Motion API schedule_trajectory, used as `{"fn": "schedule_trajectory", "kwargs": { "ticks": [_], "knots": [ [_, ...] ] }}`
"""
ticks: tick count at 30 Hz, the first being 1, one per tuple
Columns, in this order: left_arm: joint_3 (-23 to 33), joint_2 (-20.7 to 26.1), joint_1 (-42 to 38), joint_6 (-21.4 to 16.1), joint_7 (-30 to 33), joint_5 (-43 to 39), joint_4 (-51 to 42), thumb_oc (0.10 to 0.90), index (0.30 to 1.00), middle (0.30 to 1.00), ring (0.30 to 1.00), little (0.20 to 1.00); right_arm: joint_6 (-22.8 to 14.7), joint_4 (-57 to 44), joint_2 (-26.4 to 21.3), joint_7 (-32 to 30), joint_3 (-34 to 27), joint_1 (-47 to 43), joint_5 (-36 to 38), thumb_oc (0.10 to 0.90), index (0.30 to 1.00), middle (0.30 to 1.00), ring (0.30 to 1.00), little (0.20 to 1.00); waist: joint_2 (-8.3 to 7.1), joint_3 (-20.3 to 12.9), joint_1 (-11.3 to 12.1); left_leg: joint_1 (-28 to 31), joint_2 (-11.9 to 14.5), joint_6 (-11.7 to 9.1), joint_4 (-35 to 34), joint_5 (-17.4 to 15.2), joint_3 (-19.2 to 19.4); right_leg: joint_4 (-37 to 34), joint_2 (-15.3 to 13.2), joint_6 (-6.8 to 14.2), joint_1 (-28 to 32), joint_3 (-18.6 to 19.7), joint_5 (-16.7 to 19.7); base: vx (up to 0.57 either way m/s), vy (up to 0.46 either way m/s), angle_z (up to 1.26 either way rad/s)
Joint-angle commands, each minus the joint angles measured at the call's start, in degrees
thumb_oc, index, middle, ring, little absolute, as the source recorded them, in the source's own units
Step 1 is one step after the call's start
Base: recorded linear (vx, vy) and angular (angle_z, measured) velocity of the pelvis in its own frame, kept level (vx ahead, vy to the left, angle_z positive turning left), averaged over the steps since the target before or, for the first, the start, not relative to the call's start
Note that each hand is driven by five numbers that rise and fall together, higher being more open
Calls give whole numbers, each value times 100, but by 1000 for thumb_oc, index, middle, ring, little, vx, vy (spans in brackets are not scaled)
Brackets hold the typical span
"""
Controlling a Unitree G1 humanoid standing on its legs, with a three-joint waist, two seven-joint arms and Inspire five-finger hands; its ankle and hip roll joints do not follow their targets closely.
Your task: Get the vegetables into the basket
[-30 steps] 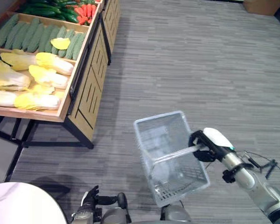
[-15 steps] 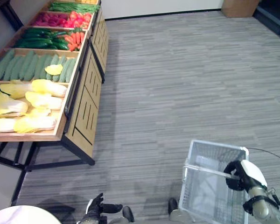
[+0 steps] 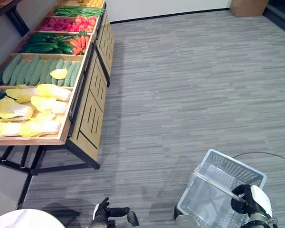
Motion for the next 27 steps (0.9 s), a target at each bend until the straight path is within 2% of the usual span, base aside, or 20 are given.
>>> {"fn": "schedule_trajectory", "kwargs": {
  "ticks": [1,4,5,7,8,11,12,14,15,16,18,20,24,25,26,27],
  "knots": [
    [-191,172,-16,-74,342,-17,140,900,1000,1000,1000,1000,-374,-470,-115,-380,114,-608,26,400,300,300,300,300,-329,376,-19,123,455,-270,644,-648,-73,781,-162,-213,-255,88,-580,-45,-122,5],
    [-185,202,-61,-70,530,16,83,900,1000,1000,1000,1000,-341,-455,33,-526,193,-565,33,400,300,300,300,300,-339,446,0,-91,583,-380,1095,-422,-217,756,-73,-348,-210,67,-647,-4,-186,16],
    [-197,225,-85,-68,520,-15,61,900,1000,1000,1000,1000,-294,-426,52,-566,209,-594,57,400,300,300,300,300,-372,524,-2,-341,694,-395,1788,-395,-321,826,-51,-439,-194,61,-728,-21,-184,34],
    [-225,224,-113,-89,525,-51,64,900,1000,1000,1000,1000,-267,-414,39,-619,239,-604,18,400,300,300,300,300,-401,633,30,-628,638,-386,2274,-265,-585,908,-32,-514,-171,127,-795,17,-107,41],
    [-269,233,-151,-112,565,-35,56,900,1000,1000,1000,1000,-254,-370,-1,-642,251,-616,10,400,300,300,300,300,-400,675,72,-818,581,-370,2131,-130,-662,913,-38,-497,-170,151,-806,69,-24,12],
    [-360,214,-190,-198,621,-90,-12,900,1000,1000,1000,1000,-260,-181,17,-825,174,-637,110,400,300,300,300,300,-409,725,201,-1335,418,-317,1482,-118,-767,839,-104,-428,10,239,-875,176,48,-12],
    [-386,206,-191,-230,646,-94,-2,900,1000,1000,1000,1000,-270,-135,58,-871,169,-633,162,400,300,300,300,300,-374,712,259,-1482,383,-358,1246,48,-890,820,-61,-409,71,303,-919,211,56,1],
    [-410,213,-190,-240,705,-93,15,900,1000,1000,1000,1000,-243,-154,116,-948,191,-623,192,400,300,300,300,300,-343,697,332,-1695,428,-395,831,298,-939,822,-5,-395,197,408,-1032,257,81,3],
    [-405,224,-192,-233,741,-77,39,900,1000,1000,1000,1000,-195,-190,144,-932,210,-635,199,400,300,300,300,300,-364,686,360,-1718,446,-407,887,331,-908,865,-9,-390,272,462,-1114,259,103,-10],
    [-388,223,-149,-217,788,-45,23,900,1000,1000,1000,1000,-194,-157,184,-924,260,-654,183,400,300,300,300,300,-355,649,399,-1505,399,-329,865,176,-997,941,-4,-341,291,550,-1184,242,117,-43],
    [-363,242,-101,-204,875,-1,-29,900,1000,1000,1000,1000,-169,-198,266,-1029,274,-671,183,400,300,300,300,300,-372,582,399,-1418,339,-244,950,71,-903,941,-76,-287,326,574,-1183,245,188,-85],
    [-459,251,-97,-236,845,53,-160,900,1000,1000,1000,1000,-209,-210,321,-1177,185,-765,298,400,300,300,300,300,-433,564,398,-1490,179,-45,1463,-356,-711,934,-315,-197,404,649,-1212,262,259,-68],
    [-439,300,-131,-259,835,2,-249,900,1000,1000,1000,1000,-182,-338,378,-1204,242,-919,285,400,300,300,300,300,-507,536,411,-1588,93,122,1969,-827,-564,1020,-501,-88,340,773,-1136,174,196,-13],
    [-384,340,-148,-221,855,15,-236,900,1000,1000,1000,1000,-142,-379,458,-1201,298,-1006,244,400,300,300,300,300,-548,505,436,-1539,48,245,2046,-1029,-485,1198,-600,15,302,851,-1019,270,294,-6],
    [-347,364,-192,-219,866,-14,-223,900,1000,1000,1000,1000,-134,-449,490,-1206,330,-1042,203,400,300,300,300,300,-564,515,477,-1374,5,367,1925,-1127,-397,1773,-668,111,21,906,-686,251,343,-51],
    [-313,392,-203,-220,893,-58,-279,900,1000,1000,1000,1000,-112,-371,521,-1230,357,-1181,220,400,300,300,300,300,-542,577,556,-1182,-30,453,1840,-1213,-262,2251,-873,150,-246,605,-266,315,466,-97]
  ]
}}
